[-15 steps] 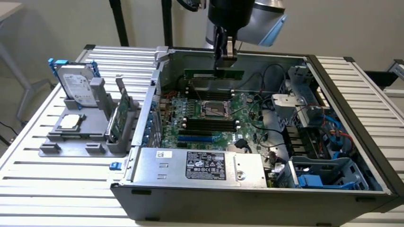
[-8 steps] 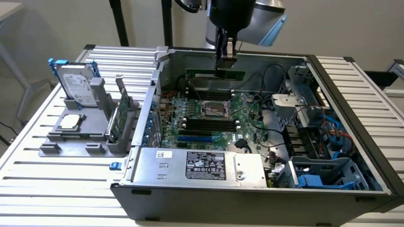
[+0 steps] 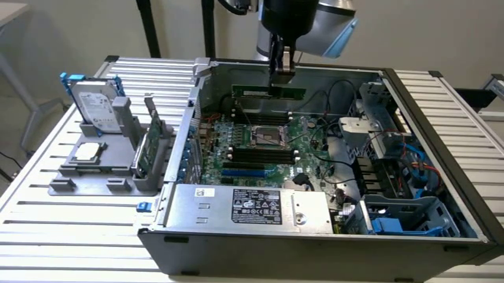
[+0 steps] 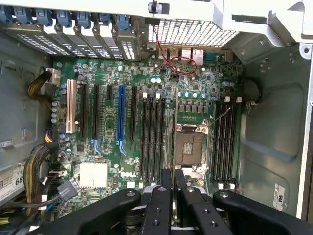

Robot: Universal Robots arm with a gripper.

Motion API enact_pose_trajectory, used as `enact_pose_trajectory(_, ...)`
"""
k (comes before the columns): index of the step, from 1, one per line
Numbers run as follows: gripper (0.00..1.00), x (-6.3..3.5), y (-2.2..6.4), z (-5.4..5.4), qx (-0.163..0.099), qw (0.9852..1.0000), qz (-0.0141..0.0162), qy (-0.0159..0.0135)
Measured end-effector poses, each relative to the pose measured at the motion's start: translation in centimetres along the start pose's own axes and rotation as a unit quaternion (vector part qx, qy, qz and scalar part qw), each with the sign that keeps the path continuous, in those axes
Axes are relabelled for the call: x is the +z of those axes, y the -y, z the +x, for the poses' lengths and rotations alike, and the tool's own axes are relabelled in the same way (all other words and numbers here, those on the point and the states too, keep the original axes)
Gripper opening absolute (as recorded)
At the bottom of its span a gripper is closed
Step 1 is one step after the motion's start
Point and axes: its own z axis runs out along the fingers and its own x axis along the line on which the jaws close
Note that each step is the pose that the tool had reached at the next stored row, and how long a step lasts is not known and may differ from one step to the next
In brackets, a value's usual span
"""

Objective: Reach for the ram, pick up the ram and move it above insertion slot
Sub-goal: 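Pick up the ram and move it above insertion slot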

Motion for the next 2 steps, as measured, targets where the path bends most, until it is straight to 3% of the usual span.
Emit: enact_pose_trajectory(2,0.14,0.0,0.0,0.0,0.0,1.0,0.0,0.0)
